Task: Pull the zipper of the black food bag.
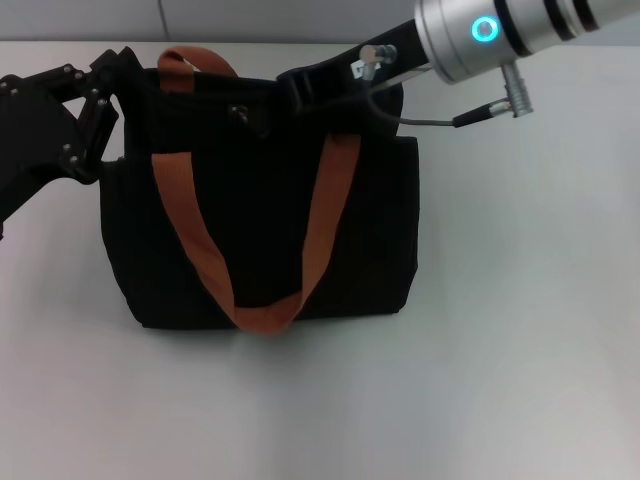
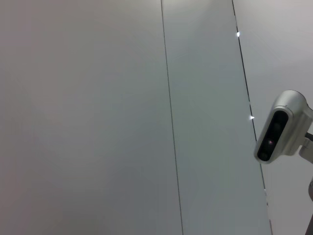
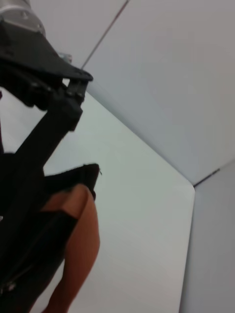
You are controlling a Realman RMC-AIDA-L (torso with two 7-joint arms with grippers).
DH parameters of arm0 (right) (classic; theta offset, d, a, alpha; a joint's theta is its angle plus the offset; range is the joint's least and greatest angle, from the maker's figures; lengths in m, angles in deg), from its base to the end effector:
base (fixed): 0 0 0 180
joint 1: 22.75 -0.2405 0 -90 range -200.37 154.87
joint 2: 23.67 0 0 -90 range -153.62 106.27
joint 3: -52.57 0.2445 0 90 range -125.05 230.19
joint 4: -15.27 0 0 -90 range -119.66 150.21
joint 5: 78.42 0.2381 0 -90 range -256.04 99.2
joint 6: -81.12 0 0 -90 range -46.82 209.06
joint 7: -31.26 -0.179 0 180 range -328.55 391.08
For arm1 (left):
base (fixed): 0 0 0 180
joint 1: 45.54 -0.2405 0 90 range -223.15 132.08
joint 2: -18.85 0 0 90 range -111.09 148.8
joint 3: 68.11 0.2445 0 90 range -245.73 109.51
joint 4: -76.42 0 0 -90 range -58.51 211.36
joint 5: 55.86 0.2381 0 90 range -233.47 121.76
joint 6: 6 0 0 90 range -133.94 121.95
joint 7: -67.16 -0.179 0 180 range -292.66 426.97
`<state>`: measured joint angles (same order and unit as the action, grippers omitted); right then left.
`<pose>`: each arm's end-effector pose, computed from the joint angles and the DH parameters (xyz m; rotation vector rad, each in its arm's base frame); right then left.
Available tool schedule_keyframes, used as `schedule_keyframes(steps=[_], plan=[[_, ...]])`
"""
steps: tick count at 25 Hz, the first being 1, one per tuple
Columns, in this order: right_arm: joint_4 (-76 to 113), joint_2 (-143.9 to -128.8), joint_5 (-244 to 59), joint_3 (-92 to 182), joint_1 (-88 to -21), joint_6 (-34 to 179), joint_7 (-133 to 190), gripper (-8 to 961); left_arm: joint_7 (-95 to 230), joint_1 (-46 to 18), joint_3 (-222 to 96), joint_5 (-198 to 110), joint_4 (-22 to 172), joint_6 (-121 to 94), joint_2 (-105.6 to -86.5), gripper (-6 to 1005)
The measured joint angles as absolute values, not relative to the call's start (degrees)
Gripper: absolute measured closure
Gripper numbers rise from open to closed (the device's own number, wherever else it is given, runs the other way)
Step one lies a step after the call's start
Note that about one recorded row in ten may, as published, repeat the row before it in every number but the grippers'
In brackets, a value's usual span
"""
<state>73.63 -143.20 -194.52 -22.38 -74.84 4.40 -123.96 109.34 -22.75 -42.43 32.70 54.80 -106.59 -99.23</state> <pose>0.0311 0.4165 -0.0712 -2.8049 1.2671 0.2997 -0.2760 0.3254 0.0325 -2.0857 -0.1555 -1.1522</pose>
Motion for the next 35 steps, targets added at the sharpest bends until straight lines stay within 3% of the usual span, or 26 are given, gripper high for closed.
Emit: schedule_keyframes(steps=[20, 27, 35], plan=[[89.21, -143.14, -202.00, -18.81, -62.33, 2.87, -130.31, 952, 109.34, -22.42, -42.61, 32.02, 54.80, -104.32, -99.11, 818], [90.18, -143.23, -202.10, -17.49, -60.91, 2.01, -130.17, 954, 109.34, -22.22, -42.62, 31.97, 54.80, -103.73, -99.09, 816], [89.16, -143.14, -187.42, -13.03, -57.52, 2.11, -116.74, 921, 109.64, -22.47, -42.63, 31.96, 54.80, -103.62, -99.36, 814]])
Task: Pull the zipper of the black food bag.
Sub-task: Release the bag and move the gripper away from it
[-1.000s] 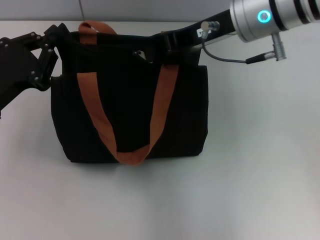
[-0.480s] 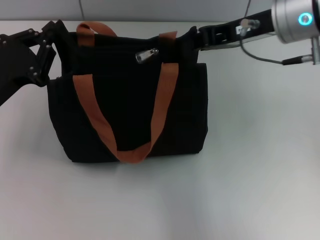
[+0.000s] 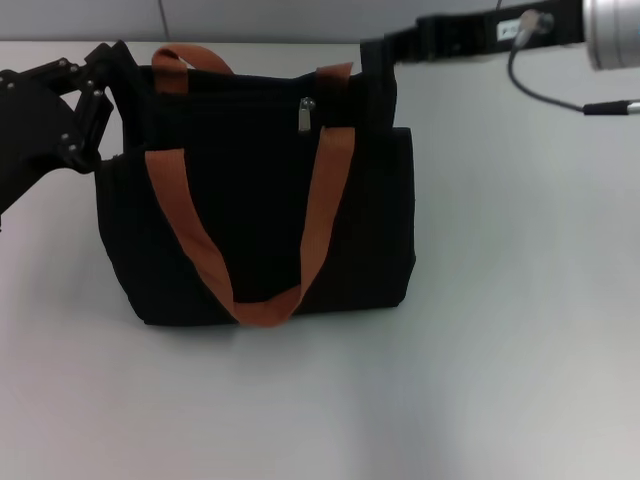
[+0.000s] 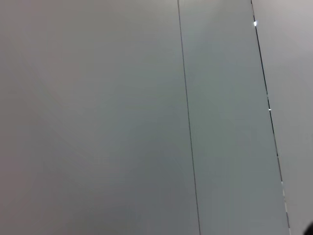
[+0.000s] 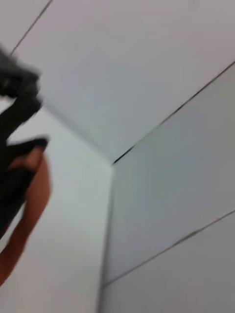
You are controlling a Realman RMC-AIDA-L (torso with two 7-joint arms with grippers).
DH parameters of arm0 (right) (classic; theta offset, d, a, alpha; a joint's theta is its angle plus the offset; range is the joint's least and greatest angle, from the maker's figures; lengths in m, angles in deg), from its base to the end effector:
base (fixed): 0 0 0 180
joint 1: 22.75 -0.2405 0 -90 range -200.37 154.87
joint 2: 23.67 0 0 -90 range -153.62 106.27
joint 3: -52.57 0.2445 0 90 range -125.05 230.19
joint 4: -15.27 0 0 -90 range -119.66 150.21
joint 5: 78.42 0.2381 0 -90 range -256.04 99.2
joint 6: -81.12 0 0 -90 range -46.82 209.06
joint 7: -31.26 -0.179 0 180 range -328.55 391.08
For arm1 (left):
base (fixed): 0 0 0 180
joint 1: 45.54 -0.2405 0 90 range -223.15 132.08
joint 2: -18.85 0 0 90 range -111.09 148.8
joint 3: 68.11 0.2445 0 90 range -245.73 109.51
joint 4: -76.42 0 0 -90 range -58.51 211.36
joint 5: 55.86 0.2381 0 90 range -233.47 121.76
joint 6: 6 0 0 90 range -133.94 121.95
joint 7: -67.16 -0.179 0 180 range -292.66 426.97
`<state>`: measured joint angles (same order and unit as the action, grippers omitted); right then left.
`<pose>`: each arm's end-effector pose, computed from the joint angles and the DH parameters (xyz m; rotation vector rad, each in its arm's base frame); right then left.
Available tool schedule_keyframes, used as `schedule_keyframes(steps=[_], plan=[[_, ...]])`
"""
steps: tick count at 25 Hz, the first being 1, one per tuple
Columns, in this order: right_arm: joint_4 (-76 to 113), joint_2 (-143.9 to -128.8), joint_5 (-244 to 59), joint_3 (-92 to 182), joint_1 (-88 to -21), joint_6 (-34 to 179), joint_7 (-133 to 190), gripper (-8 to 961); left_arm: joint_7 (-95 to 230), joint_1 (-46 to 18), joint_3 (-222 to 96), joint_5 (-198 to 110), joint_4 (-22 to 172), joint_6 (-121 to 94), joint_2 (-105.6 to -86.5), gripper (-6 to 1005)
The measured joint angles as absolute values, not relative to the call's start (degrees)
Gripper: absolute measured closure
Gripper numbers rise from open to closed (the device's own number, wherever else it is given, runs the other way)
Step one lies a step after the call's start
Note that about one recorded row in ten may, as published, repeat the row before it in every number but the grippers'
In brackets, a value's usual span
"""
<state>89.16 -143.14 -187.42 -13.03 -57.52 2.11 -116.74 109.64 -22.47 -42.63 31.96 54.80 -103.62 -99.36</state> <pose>0.0813 0.4124 0.0126 -2.6230 1.2120 0.6874 -0.2810 0.3335 0.0325 -2.0626 -0.1940 -1.1155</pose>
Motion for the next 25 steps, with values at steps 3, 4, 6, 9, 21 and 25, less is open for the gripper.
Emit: schedule_keyframes(steps=[3, 4, 6, 9, 21, 25], plan=[[85.79, -142.90, -180.03, -12.00, -56.19, 1.55, -108.11, 909, 110.40, -22.43, -42.62, 31.95, 54.86, -103.25, -99.44, 813], [85.79, -142.90, -180.03, -12.00, -56.19, 1.55, -108.11, 905, 110.40, -22.43, -42.62, 31.95, 54.86, -103.25, -99.44, 813], [80.32, -142.78, -174.57, -11.13, -55.59, -2.53, -97.38, 867, 111.36, -22.26, -42.62, 31.88, 55.29, -102.08, -99.54, 812], [78.53, -142.76, -173.53, -10.73, -55.58, -4.86, -93.48, 763, 111.81, -22.21, -42.62, 31.84, 56.03, -101.22, -99.58, 812], [60.29, -142.76, -171.76, -8.72, -53.99, -19.64, -58.62, 269, 134.31, -24.38, -37.19, 37.85, 43.51, -104.64, -94.81, 614], [57.16, -142.76, -172.96, -8.79, -53.59, -19.59, -53.77, 186, 142.44, -24.13, -36.61, 42.39, 38.72, -106.12, -92.89, 496]])
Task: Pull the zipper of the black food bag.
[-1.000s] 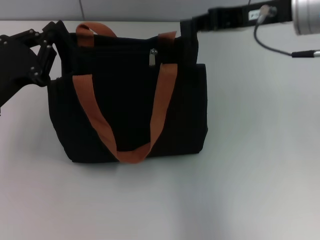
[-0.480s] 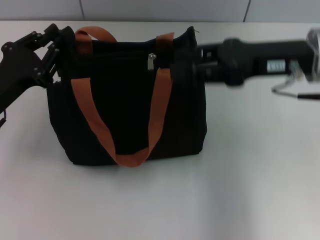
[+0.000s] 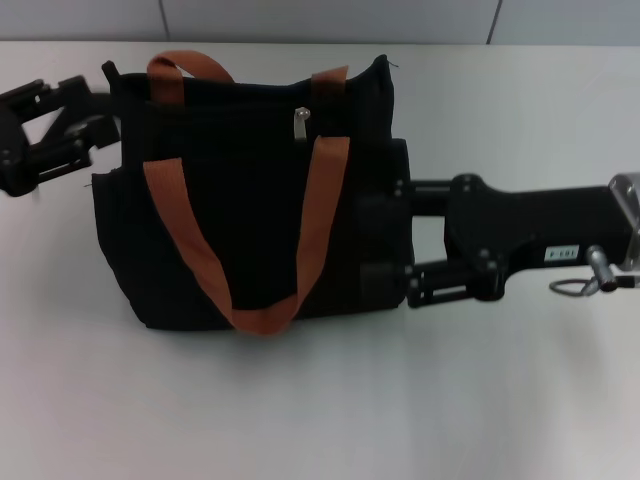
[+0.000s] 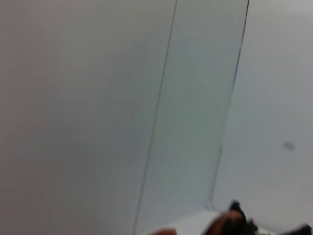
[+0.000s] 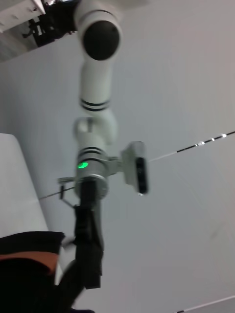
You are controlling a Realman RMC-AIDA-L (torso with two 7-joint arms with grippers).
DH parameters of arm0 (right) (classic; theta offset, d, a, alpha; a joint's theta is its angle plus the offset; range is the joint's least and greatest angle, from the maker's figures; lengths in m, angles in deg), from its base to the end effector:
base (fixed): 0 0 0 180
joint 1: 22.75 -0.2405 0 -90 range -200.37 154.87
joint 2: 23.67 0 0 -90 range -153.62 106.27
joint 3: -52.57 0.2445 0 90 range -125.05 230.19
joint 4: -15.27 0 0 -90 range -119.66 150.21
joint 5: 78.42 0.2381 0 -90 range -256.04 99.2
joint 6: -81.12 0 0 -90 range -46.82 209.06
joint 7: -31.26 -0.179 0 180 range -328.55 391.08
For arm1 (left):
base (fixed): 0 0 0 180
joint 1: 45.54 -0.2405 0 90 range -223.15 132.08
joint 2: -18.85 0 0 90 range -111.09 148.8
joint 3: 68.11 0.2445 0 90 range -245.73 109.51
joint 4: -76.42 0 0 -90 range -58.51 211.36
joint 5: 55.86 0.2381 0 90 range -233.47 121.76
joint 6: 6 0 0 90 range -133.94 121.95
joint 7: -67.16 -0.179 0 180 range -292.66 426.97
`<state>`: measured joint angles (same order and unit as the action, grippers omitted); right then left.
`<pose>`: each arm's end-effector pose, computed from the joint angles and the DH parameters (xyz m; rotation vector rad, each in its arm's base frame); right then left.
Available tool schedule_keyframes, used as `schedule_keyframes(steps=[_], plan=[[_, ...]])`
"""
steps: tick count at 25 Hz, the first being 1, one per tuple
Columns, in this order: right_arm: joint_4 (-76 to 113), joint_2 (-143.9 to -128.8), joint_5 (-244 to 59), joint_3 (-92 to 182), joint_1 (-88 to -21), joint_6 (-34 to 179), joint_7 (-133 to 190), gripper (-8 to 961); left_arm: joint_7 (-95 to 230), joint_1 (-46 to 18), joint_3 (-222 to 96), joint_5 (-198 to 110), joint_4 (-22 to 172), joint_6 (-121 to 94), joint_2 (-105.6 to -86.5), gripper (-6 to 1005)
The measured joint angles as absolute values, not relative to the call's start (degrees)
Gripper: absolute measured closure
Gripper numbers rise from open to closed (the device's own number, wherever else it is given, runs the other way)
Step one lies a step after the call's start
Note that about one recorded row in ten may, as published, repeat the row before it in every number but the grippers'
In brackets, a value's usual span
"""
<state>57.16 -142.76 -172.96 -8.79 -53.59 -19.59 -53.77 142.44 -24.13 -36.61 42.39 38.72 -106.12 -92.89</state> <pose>0.1659 0.3262 -0.0386 2.8469 -0.4067 -0.9848 -0.2915 0.3337 0.0833 -2.4169 -0.5274 -0.9923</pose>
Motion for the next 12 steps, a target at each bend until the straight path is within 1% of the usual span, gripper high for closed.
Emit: schedule_keyframes(steps=[1, 2, 3, 4, 5, 7, 8, 12], plan=[[55.99, -142.76, -173.53, -8.95, -53.60, -19.48, -51.99, 165, 142.44, -24.13, -36.61, 42.39, 38.72, -106.12, -92.89, 466], [55.99, -142.76, -173.53, -8.95, -53.60, -19.48, -51.99, 165, 142.44, -24.13, -36.61, 42.39, 38.72, -106.12, -92.89, 437], [55.45, -142.76, -173.89, -9.08, -53.61, -19.42, -51.09, 165, 147.53, -23.65, -36.58, 44.98, 36.44, -107.48, -91.46, 407], [55.45, -142.76, -173.89, -9.08, -53.61, -19.42, -51.09, 165, 147.53, -23.65, -36.58, 44.98, 36.44, -107.48, -91.46, 367], [54.47, -142.79, -174.65, -9.17, -53.61, -19.35, -49.48, 165, 150.95, -23.46, -36.57, 45.95, 34.68, -109.10, -90.59, 327], [53.95, -142.81, -174.84, -9.18, -53.61, -19.34, -48.95, 165, 150.95, -23.46, -36.57, 45.95, 34.68, -109.10, -90.59, 248], [52.82, -142.82, -174.96, -9.18, -53.63, -19.32, -47.91, 165, 154.05, -23.42, -36.74, 46.96, 32.47, -111.32, -89.81, 208], [51.10, -142.78, -175.01, -9.17, -53.69, -19.27, -45.97, 165, 154.05, -23.42, -36.74, 46.96, 32.47, -111.32, -89.81, 174]])
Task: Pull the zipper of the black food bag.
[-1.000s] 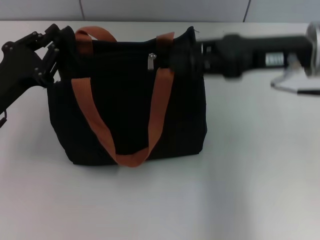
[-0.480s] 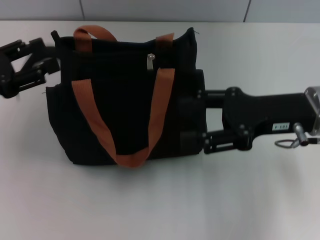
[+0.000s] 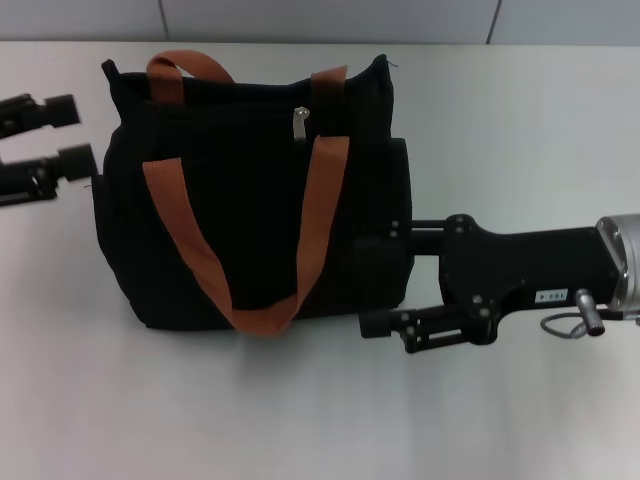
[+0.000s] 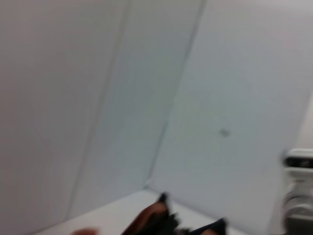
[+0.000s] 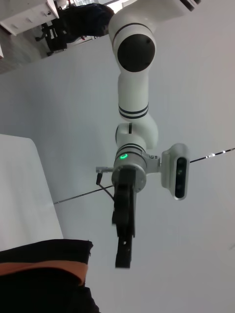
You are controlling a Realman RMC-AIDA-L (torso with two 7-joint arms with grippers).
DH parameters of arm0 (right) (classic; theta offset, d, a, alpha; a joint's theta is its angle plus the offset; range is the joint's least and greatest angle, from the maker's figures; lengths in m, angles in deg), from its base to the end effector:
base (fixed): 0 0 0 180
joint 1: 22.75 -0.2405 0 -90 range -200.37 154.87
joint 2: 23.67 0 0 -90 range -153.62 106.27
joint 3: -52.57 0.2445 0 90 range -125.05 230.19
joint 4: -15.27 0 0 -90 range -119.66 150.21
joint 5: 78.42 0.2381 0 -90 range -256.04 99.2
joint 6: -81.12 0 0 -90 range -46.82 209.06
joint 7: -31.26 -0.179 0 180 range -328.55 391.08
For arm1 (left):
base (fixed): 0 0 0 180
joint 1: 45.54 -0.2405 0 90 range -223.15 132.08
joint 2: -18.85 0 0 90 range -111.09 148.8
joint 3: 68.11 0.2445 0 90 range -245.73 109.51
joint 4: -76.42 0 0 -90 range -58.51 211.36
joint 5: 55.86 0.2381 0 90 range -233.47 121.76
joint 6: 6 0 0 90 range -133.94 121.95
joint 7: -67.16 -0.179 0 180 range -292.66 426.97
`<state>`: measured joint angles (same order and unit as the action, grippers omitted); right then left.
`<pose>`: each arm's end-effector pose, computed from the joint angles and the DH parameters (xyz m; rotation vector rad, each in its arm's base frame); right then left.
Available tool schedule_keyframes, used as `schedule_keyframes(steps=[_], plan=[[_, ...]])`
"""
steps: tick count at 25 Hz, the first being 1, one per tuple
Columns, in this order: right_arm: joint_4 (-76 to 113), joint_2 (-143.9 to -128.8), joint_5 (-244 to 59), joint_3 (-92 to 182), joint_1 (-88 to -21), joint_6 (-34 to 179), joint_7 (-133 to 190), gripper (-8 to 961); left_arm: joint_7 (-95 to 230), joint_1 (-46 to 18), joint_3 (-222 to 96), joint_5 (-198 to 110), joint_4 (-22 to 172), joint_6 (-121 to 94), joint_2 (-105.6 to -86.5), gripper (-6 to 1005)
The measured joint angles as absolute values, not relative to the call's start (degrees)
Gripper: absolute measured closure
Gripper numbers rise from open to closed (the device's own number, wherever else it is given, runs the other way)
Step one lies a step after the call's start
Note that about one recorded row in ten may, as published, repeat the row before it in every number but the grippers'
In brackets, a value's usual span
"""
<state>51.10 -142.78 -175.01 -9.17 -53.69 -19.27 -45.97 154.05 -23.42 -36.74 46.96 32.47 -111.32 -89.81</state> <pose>0.1837 0.3136 -0.0569 2.8550 -0.3598 -0.9599 -0.2844 0.3297 0.1116 -2.5434 -0.6330 -0.9163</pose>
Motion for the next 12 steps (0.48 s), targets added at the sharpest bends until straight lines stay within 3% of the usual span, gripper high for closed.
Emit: schedule_keyframes(steps=[2, 3, 5, 7, 12], plan=[[49.93, -142.78, -175.22, -9.16, -53.69, -19.25, -44.20, 165, 155.63, -23.45, -37.31, 46.74, 32.11, -116.93, -89.19, 165], [49.49, -142.81, -175.32, -9.17, -53.69, -19.22, -43.46, 165, 152.27, -23.54, -37.50, 45.57, 33.12, -119.74, -90.64, 165], [48.26, -142.88, -175.51, -9.20, -53.62, -19.13, -41.40, 165, 152.27, -23.54, -37.50, 45.57, 33.12, -119.74, -90.64, 166], [46.58, -142.91, -175.53, -9.21, -53.57, -18.97, -38.88, 165, 143.07, -24.47, -36.02, 44.85, 36.65, -121.03, -94.17, 166], [42.18, -142.94, -175.55, -9.24, -53.56, -17.87, -33.08, 165, 135.06, -24.63, -27.98, 46.01, 44.10, -120.58, -95.07, 167]])
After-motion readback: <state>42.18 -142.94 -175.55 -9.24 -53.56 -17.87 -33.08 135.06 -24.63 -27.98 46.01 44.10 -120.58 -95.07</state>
